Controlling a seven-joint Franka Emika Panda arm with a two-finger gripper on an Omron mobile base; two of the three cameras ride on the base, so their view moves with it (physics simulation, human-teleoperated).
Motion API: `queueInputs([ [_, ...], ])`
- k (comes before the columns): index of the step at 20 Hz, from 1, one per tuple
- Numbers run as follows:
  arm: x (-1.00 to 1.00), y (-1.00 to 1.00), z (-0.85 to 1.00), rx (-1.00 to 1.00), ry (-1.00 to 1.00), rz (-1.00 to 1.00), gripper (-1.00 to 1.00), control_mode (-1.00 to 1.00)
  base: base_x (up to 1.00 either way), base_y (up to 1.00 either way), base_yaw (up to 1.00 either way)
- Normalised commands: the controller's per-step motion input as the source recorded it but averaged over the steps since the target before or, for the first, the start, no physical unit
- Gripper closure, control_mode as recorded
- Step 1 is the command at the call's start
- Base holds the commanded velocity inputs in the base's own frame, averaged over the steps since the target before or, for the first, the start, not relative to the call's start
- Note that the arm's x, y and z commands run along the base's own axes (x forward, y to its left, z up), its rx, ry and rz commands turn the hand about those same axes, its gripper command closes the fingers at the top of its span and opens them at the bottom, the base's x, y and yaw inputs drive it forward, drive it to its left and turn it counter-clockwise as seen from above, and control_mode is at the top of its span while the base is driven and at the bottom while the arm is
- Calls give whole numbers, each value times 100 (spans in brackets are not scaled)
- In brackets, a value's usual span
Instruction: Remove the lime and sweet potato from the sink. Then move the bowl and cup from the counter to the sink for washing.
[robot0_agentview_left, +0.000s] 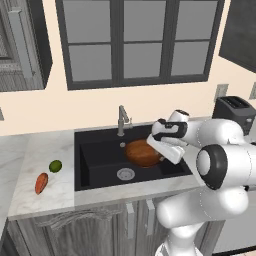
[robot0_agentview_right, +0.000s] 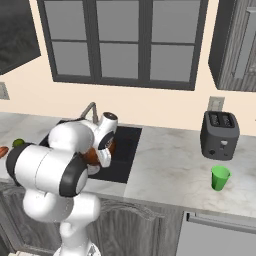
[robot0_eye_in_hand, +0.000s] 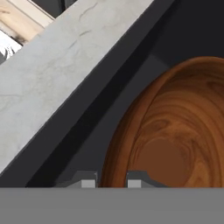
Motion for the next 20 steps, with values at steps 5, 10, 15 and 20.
queueInputs([
  [5,17,2,-17,0,1,6,100,-100,0,0,0],
  [10,17,0,-18,0,1,5,100,-100,0,0,0],
  [15,16,-1,-16,0,2,3,100,-100,0,0,0],
  [20,11,-2,-14,-1,2,1,100,-100,0,0,0],
])
